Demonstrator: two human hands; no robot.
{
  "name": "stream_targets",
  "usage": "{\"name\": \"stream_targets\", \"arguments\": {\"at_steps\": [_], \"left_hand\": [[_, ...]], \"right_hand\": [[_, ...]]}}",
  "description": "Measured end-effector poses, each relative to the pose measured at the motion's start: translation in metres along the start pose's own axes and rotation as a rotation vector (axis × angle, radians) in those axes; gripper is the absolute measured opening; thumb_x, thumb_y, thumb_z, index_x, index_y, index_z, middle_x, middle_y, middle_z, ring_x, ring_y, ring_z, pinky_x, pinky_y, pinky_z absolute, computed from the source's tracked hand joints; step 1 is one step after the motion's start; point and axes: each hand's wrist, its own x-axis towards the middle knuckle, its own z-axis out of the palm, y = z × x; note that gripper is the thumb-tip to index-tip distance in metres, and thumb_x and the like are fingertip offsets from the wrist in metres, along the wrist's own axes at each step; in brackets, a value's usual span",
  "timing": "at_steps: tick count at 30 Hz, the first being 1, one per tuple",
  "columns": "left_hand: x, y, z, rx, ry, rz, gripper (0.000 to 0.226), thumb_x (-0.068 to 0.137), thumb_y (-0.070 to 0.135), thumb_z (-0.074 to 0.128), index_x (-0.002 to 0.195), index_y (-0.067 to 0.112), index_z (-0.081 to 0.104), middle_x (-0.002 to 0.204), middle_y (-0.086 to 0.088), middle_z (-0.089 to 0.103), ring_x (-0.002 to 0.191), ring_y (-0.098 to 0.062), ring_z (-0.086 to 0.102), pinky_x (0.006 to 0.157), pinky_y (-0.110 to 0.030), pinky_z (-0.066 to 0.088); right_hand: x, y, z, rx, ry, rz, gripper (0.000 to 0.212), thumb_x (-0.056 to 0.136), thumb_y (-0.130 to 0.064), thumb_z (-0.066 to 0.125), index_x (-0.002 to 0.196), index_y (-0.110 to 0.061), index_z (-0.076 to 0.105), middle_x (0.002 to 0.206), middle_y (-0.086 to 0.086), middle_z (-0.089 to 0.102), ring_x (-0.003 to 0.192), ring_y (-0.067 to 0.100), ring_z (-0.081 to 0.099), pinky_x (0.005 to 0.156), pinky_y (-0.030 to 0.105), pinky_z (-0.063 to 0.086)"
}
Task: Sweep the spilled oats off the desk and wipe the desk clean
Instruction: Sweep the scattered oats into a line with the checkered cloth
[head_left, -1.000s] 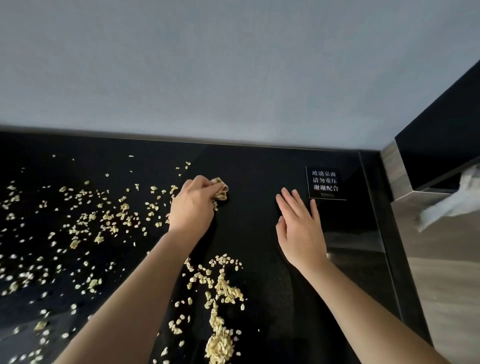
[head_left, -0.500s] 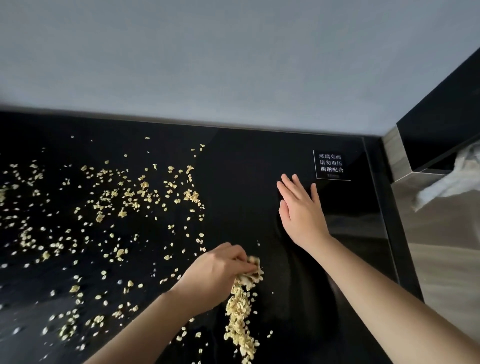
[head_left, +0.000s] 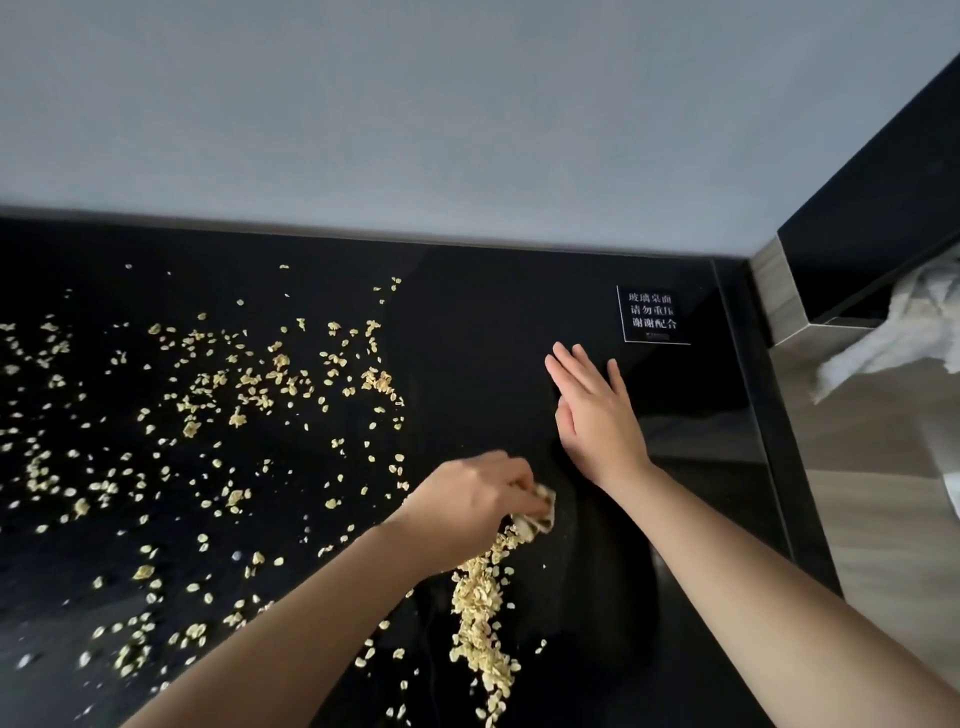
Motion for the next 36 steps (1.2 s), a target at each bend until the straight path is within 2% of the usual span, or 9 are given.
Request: {"name": "stream_targets", "arguments": {"at_steps": [5, 8, 12, 17, 19, 22, 25, 29, 36], "left_hand": [[-0.025, -0.012, -0.017, -0.133, -0.033, -0.101, 0.042, 0.080, -0.009, 0.060, 0.108, 0.020, 0.072, 0.098, 0.007, 0.061, 0.085, -0.007, 0.059, 0.069, -0.025, 0.054], [-0.022, -0.038, -0.048, -0.194, 0.210, -0.320, 0.034, 0.082, -0.011, 0.060, 0.109, 0.007, 0.071, 0.103, 0.007, 0.061, 0.084, -0.002, 0.060, 0.079, -0.015, 0.051], [-0.007, -0.082, -0.094, -0.176, 0.544, -0.634, 0.025, 0.089, -0.001, 0.059, 0.108, 0.010, 0.072, 0.098, 0.006, 0.064, 0.077, -0.002, 0.060, 0.069, -0.005, 0.044], [0.014, -0.141, -0.131, -0.088, 0.716, -0.810, 0.024, 0.094, 0.010, 0.055, 0.113, 0.013, 0.069, 0.102, 0.004, 0.060, 0.078, 0.001, 0.053, 0.061, -0.001, 0.039], [0.026, -0.161, -0.141, -0.054, 0.732, -0.818, 0.028, 0.094, 0.007, 0.054, 0.119, 0.011, 0.066, 0.105, 0.002, 0.057, 0.079, -0.003, 0.053, 0.064, -0.002, 0.039], [0.052, -0.185, -0.143, 0.022, 0.696, -0.794, 0.033, 0.094, 0.003, 0.050, 0.122, 0.011, 0.065, 0.111, -0.004, 0.058, 0.092, -0.011, 0.051, 0.077, -0.018, 0.039], [0.079, -0.201, -0.129, 0.084, 0.589, -0.739, 0.036, 0.093, 0.002, 0.050, 0.120, 0.018, 0.067, 0.111, -0.003, 0.058, 0.095, -0.020, 0.054, 0.075, -0.028, 0.041], [0.097, -0.211, -0.107, 0.187, 0.452, -0.642, 0.048, 0.085, -0.006, 0.052, 0.121, 0.022, 0.066, 0.115, -0.003, 0.058, 0.102, -0.025, 0.055, 0.072, -0.028, 0.038], [0.099, -0.202, -0.105, 0.224, 0.266, -0.238, 0.043, 0.075, -0.012, 0.066, 0.106, 0.018, 0.073, 0.098, -0.004, 0.063, 0.086, -0.025, 0.059, 0.063, -0.034, 0.052]], "right_hand": [[0.004, -0.005, -0.006, 0.006, -0.082, 0.052, 0.051, 0.098, -0.013, 0.041, 0.149, -0.015, 0.034, 0.159, -0.002, 0.025, 0.149, 0.016, 0.012, 0.121, 0.045, 0.003], [0.016, -0.018, -0.004, 0.039, -0.056, 0.068, 0.051, 0.099, -0.017, 0.043, 0.149, -0.015, 0.034, 0.160, -0.001, 0.023, 0.150, 0.018, 0.009, 0.121, 0.049, 0.003], [0.057, -0.037, 0.008, 0.012, -0.047, 0.058, 0.050, 0.101, -0.023, 0.039, 0.150, -0.016, 0.031, 0.160, 0.001, 0.021, 0.150, 0.019, 0.007, 0.121, 0.049, 0.003], [0.105, -0.047, 0.024, -0.119, -0.039, 0.061, 0.055, 0.100, -0.035, 0.017, 0.151, -0.018, 0.028, 0.160, 0.000, 0.022, 0.149, 0.020, 0.012, 0.121, 0.050, 0.008], [0.108, -0.046, 0.027, -0.156, -0.025, 0.061, 0.060, 0.097, -0.038, 0.010, 0.151, -0.019, 0.030, 0.159, -0.001, 0.025, 0.149, 0.019, 0.016, 0.120, 0.049, 0.011], [0.106, -0.044, 0.030, -0.164, -0.028, 0.066, 0.060, 0.097, -0.038, 0.012, 0.151, -0.019, 0.031, 0.159, -0.002, 0.025, 0.149, 0.017, 0.016, 0.120, 0.048, 0.011], [0.107, -0.045, 0.029, -0.157, -0.028, 0.077, 0.060, 0.097, -0.039, 0.012, 0.151, -0.021, 0.030, 0.159, -0.004, 0.023, 0.149, 0.016, 0.014, 0.121, 0.047, 0.010], [0.107, -0.046, 0.029, -0.147, -0.027, 0.082, 0.059, 0.097, -0.039, 0.014, 0.151, -0.021, 0.031, 0.159, -0.005, 0.023, 0.148, 0.014, 0.014, 0.121, 0.047, 0.011], [0.107, -0.043, 0.030, -0.140, -0.016, 0.080, 0.057, 0.097, -0.038, 0.018, 0.150, -0.021, 0.033, 0.159, -0.005, 0.025, 0.148, 0.014, 0.015, 0.120, 0.048, 0.013]]}}
